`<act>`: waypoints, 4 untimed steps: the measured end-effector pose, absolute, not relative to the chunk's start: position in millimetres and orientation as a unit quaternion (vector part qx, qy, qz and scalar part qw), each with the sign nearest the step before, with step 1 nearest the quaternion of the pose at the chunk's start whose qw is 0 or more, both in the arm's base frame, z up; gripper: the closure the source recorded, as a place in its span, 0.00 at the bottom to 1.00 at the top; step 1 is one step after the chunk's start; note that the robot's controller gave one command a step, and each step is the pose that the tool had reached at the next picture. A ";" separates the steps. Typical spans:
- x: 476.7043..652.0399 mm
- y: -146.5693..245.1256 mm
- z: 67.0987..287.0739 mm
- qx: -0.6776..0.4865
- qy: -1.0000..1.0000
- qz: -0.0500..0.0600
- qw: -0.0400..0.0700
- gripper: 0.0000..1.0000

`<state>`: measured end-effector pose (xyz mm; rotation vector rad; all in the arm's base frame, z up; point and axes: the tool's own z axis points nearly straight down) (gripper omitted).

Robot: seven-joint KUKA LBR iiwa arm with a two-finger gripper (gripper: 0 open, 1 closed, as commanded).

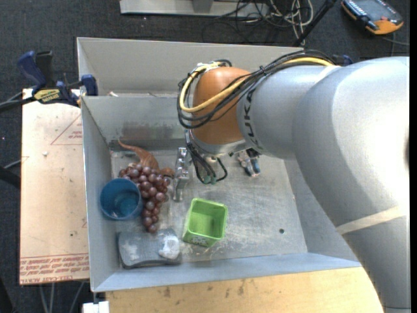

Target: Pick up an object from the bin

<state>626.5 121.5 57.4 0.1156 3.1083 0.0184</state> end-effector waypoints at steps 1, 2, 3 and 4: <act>667.6 132.8 106.4 0.036 0.999 0.009 0.022 1.00; 664.2 133.9 108.7 0.036 0.999 0.010 0.022 0.00; 664.3 133.9 108.8 0.036 0.999 0.010 0.023 0.00; 663.8 156.4 97.0 -0.045 0.999 0.005 0.018 0.00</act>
Offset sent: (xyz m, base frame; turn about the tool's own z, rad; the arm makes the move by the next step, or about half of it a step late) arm 0.0000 0.0000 0.0000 0.0000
